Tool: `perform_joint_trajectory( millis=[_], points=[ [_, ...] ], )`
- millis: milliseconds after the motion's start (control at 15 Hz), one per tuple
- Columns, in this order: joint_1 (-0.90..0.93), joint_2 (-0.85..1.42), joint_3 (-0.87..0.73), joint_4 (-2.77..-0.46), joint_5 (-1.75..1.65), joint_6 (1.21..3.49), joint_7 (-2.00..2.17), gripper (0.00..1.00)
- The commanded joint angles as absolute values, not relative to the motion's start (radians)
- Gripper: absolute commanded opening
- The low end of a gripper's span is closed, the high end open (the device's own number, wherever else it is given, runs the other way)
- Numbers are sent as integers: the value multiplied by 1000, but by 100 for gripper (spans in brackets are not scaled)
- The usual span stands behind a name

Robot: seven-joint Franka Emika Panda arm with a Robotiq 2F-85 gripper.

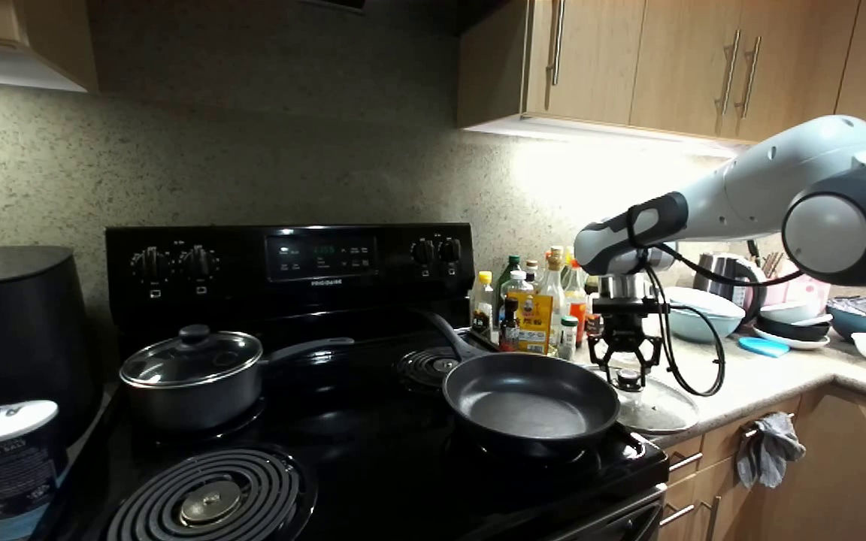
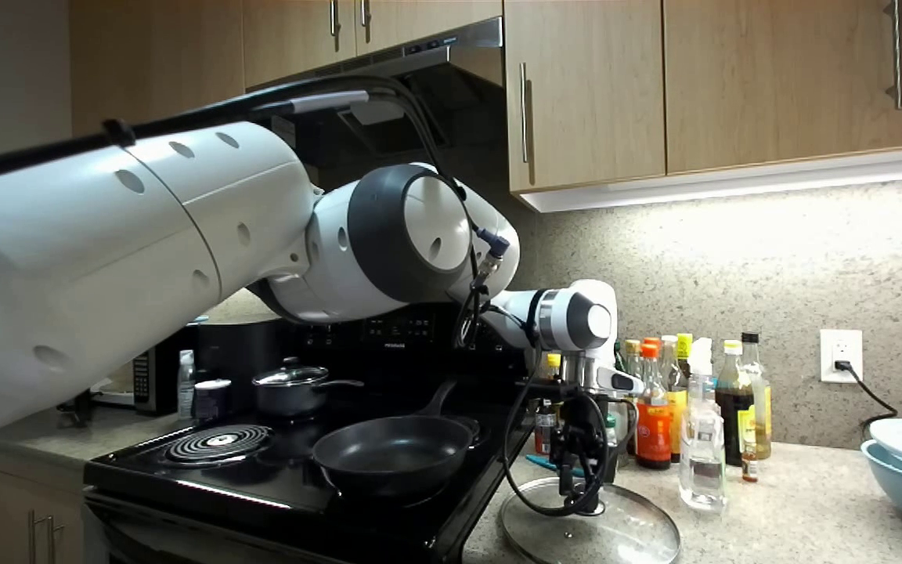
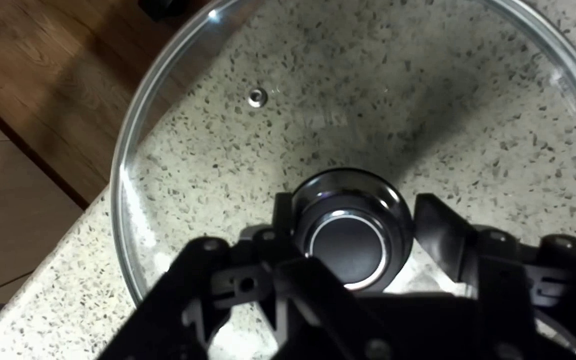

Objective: Put the lid on the pan.

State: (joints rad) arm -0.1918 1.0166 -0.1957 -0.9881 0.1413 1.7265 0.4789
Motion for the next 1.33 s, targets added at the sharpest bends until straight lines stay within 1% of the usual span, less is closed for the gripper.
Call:
perform_joint_trajectory(
  millis=[0, 533, 600, 667, 733, 800, 933, 1267],
  points=[
    [-191, 1030, -199, -976, 139, 1728, 487, 38],
    [-196, 1040, -197, -952, 137, 1710, 476, 35],
    [-198, 1045, -196, -946, 138, 1706, 477, 79],
    [-200, 1050, -195, -939, 139, 1699, 477, 86],
    [-202, 1058, -196, -935, 140, 1693, 479, 90],
    [-203, 1065, -197, -930, 141, 1687, 483, 97],
    [-206, 1069, -200, -931, 143, 1681, 484, 100],
    [-217, 1039, -200, -977, 150, 1706, 476, 100]
  ],
)
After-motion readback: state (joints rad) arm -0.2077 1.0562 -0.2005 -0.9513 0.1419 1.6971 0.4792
